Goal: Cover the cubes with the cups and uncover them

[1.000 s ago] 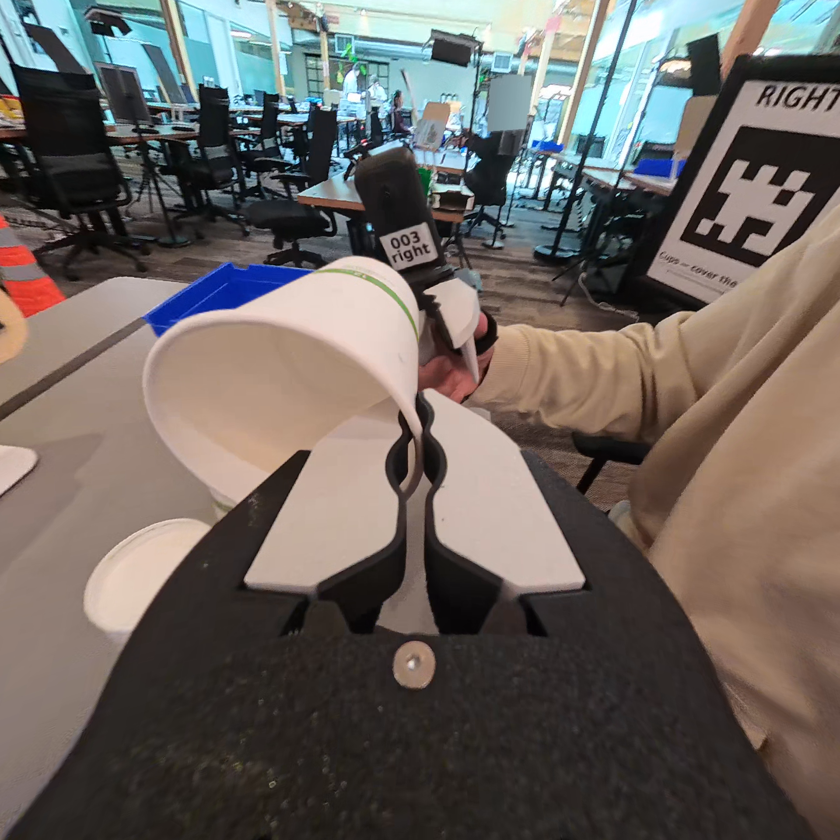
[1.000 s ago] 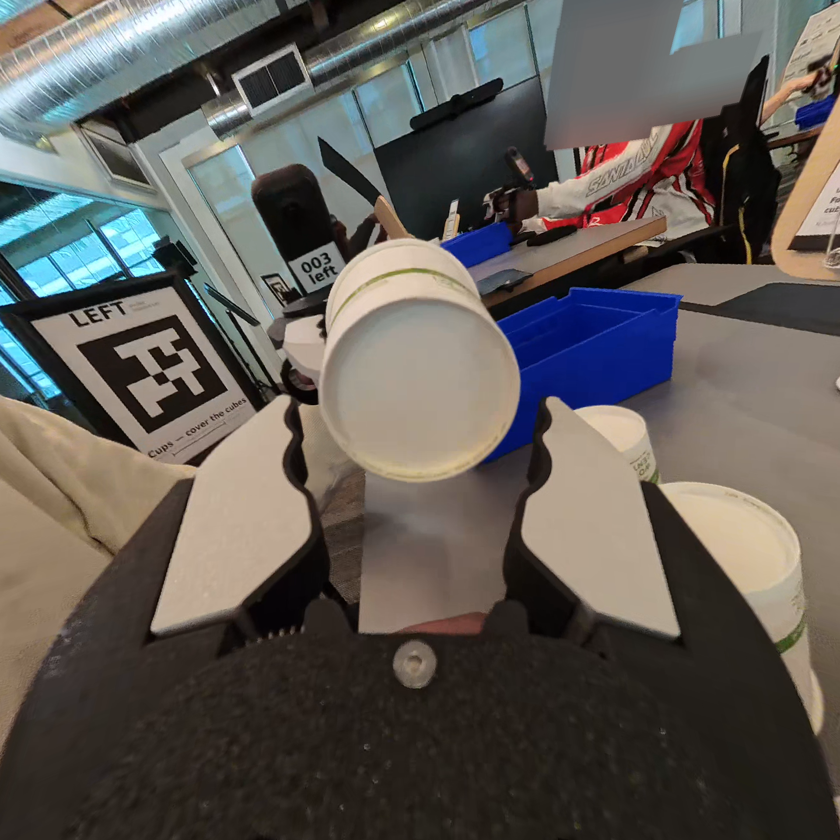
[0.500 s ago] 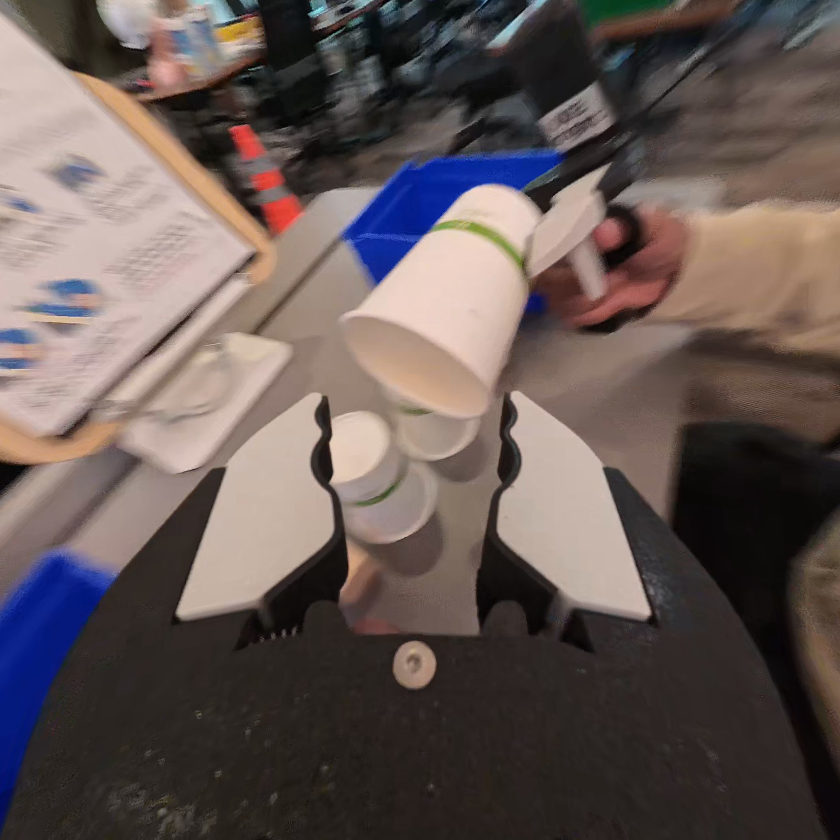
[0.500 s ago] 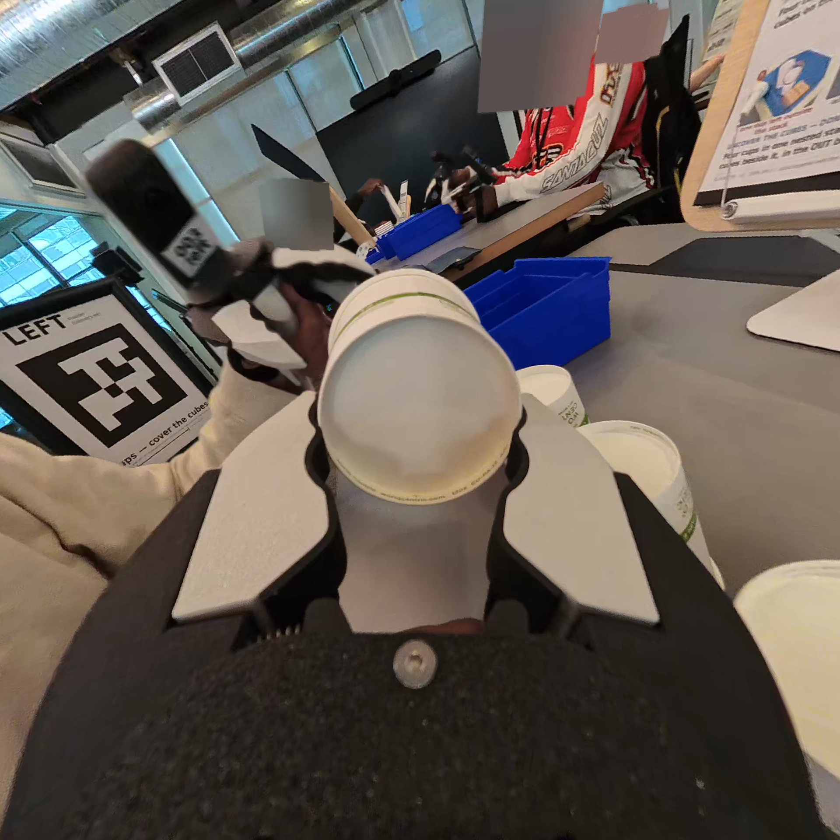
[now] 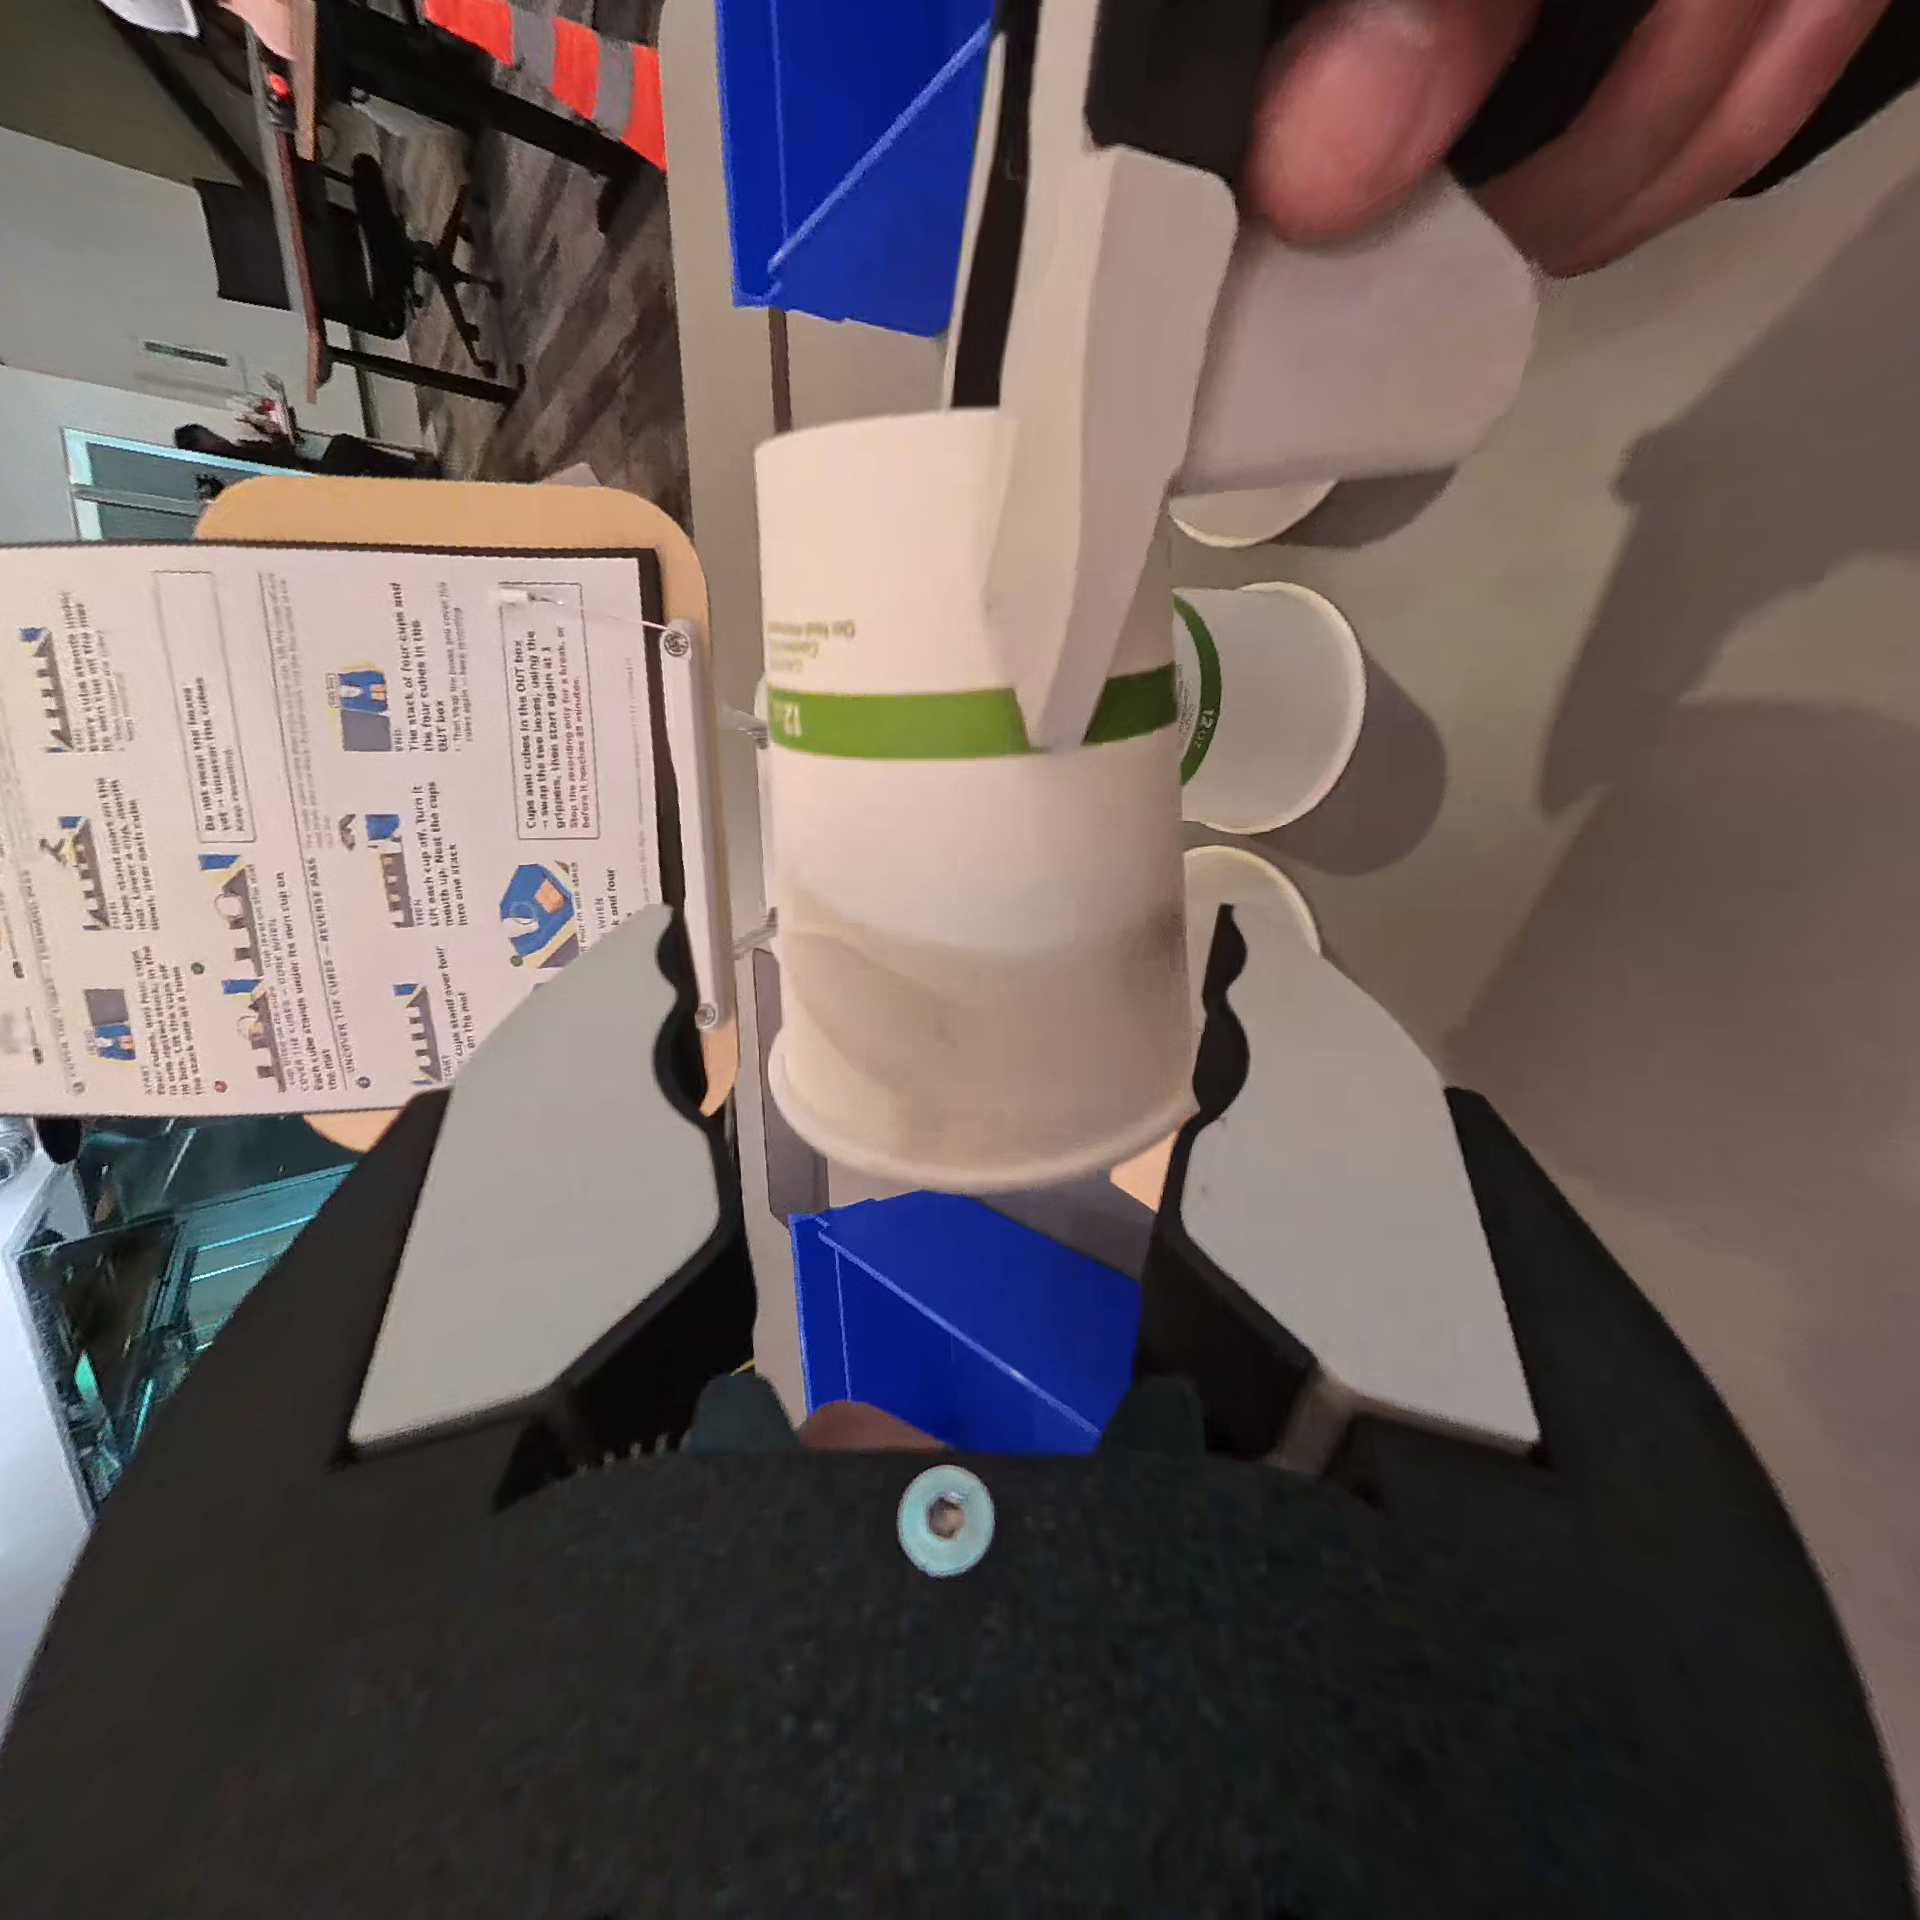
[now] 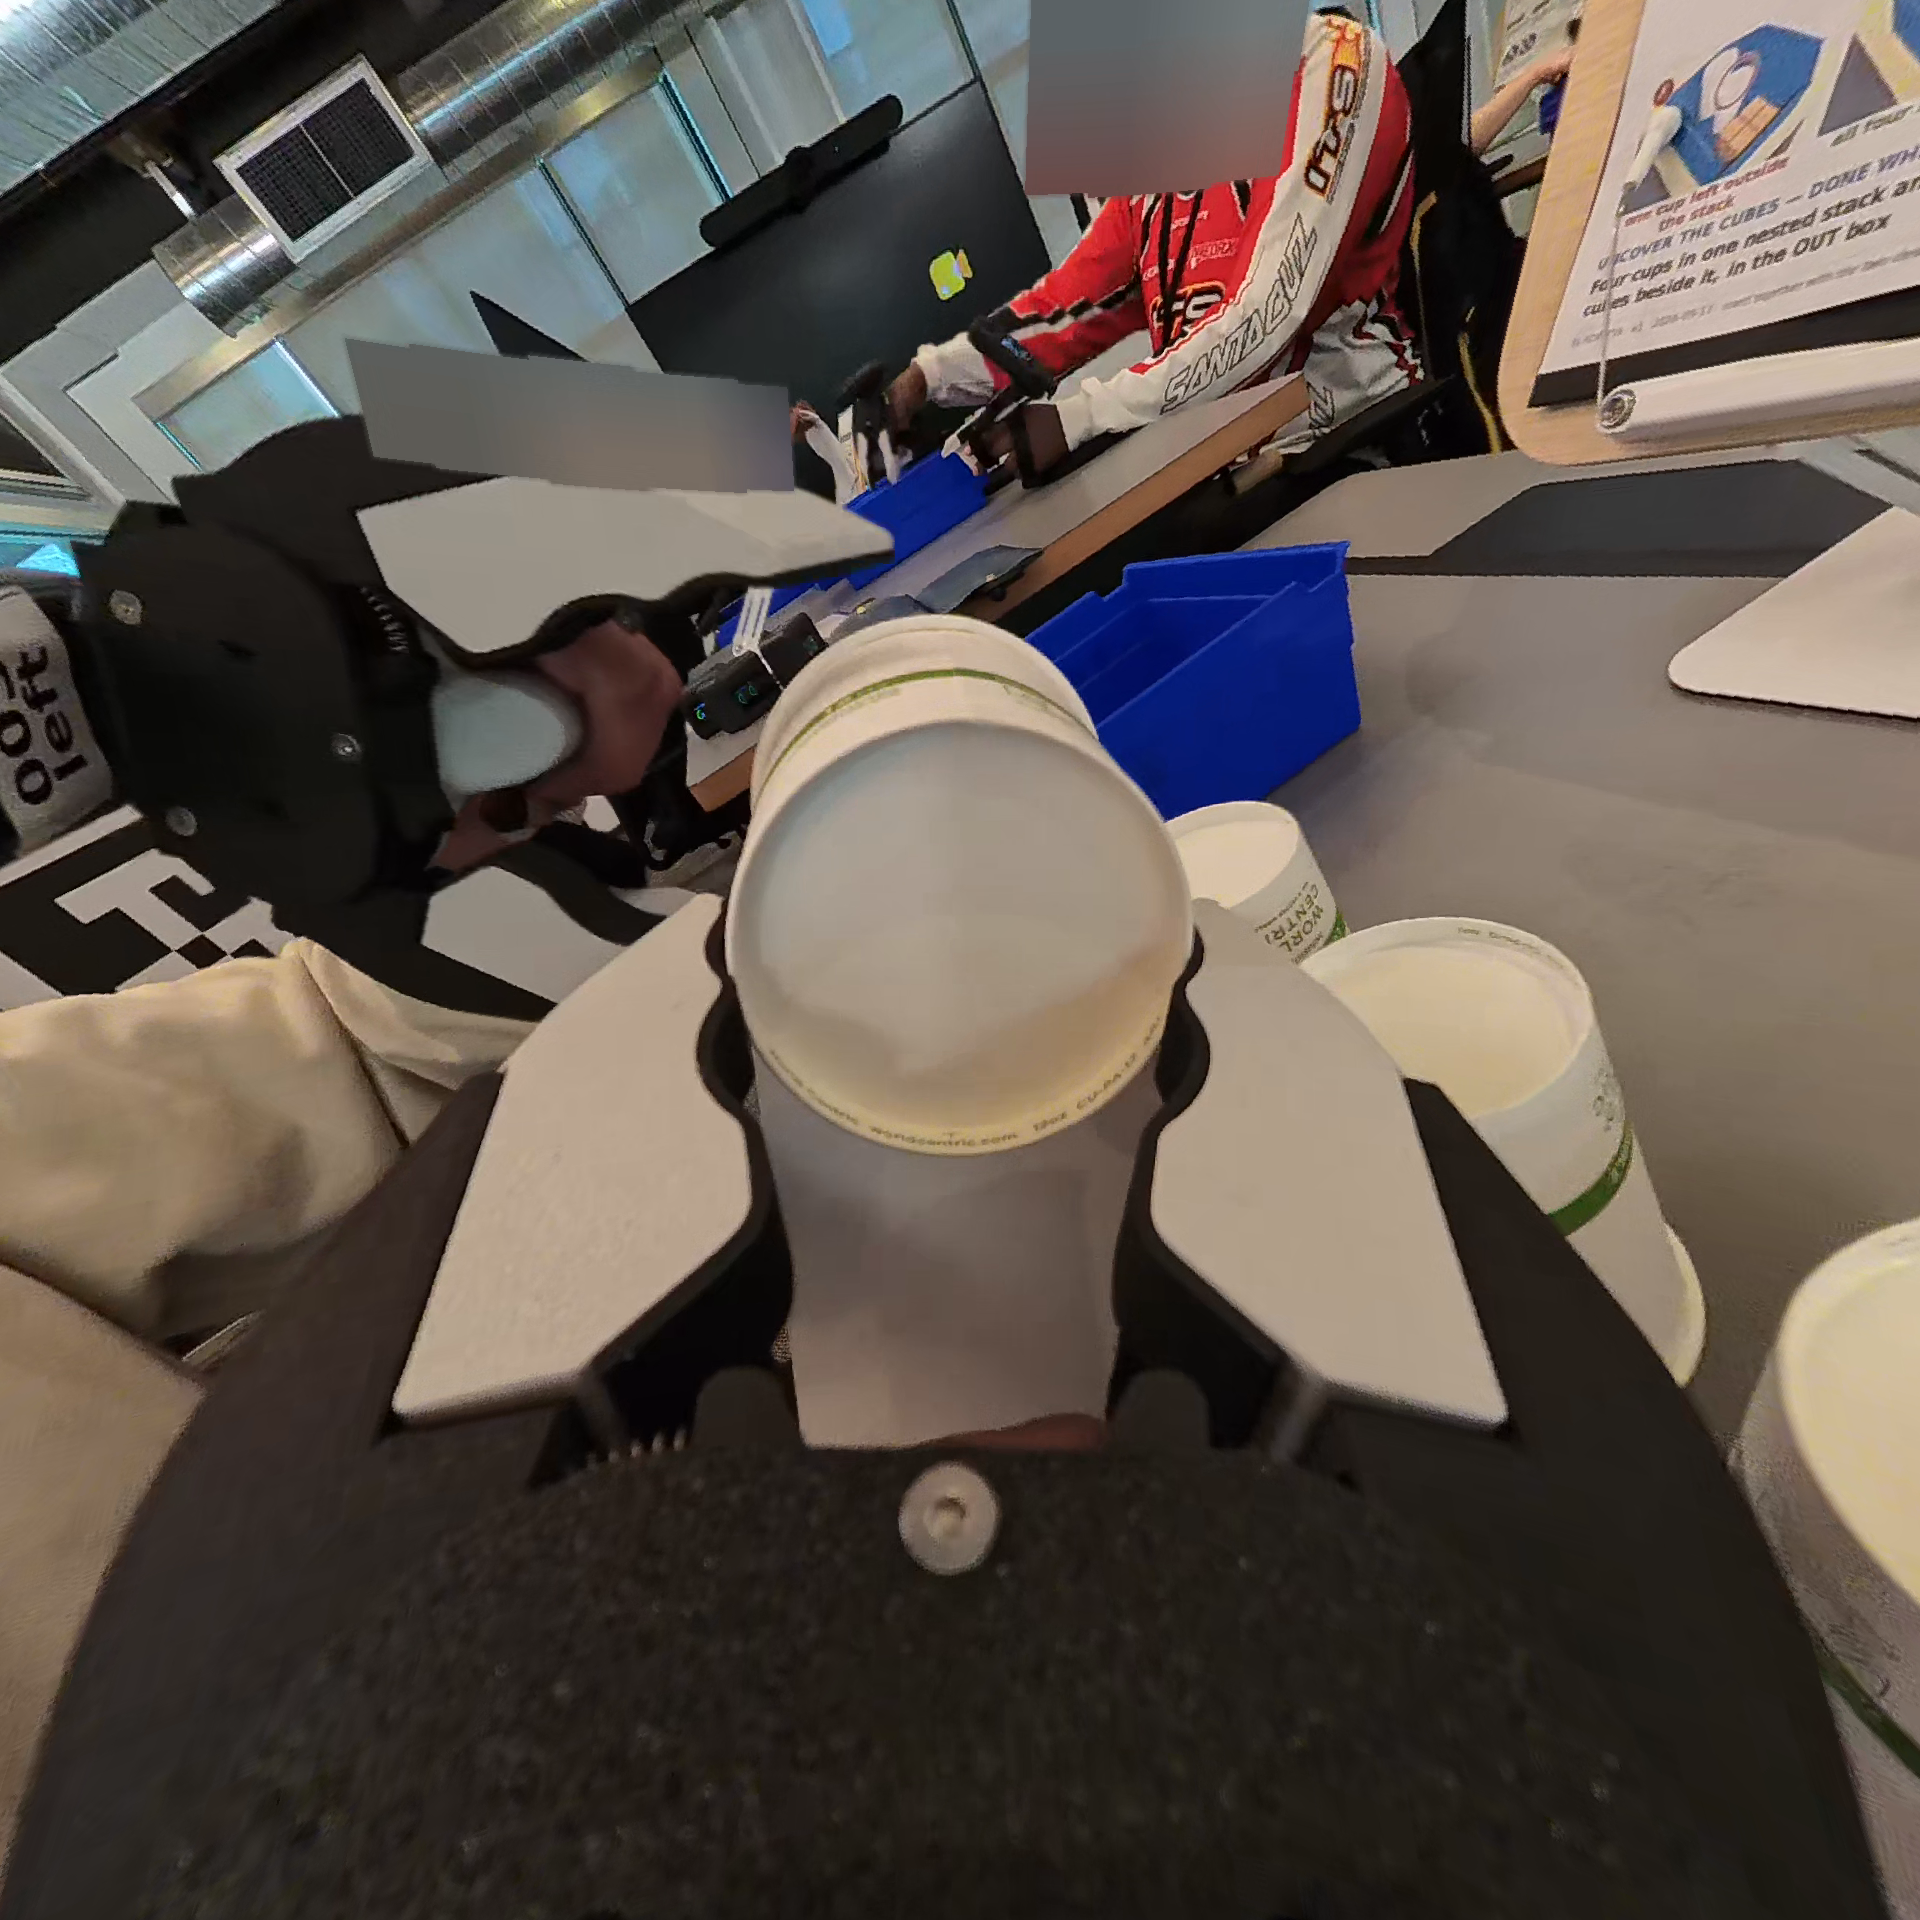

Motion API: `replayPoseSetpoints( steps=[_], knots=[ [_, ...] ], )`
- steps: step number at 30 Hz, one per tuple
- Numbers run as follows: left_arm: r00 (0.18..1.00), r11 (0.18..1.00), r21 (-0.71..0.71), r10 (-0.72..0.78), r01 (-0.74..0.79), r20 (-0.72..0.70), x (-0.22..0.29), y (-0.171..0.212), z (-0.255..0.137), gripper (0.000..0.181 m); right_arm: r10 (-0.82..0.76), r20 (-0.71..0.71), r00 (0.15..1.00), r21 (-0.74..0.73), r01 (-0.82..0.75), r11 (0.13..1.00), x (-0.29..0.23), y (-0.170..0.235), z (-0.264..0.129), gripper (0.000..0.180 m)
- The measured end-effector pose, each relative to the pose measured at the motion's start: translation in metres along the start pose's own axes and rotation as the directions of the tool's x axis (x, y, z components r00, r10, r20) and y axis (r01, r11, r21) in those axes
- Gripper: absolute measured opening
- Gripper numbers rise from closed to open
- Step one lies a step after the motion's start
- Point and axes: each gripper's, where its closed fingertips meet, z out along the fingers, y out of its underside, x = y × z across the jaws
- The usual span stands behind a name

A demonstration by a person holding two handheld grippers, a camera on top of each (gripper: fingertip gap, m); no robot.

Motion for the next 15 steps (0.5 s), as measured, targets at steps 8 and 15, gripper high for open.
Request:
replayPoseSetpoints(
  steps=[8, 15],
  knots=[
    [0.999, 0.994, -0.100, 0.039, -0.040, -0.018, 0.009, 0.006, 0.024, 0.093, -0.023, -0.006, 1.000, -0.020, 0.023, 1.000, -0.010, 0.002, 0.005, 0.077],
    [0.996, 0.996, -0.045, -0.081, 0.083, 0.045, 0.010, 0.009, 0.032, 0.091, -0.073, -0.068, 0.995, -0.029, 0.071, 0.997, -0.005, 0.000, -0.001, 0.077]
  ],
)
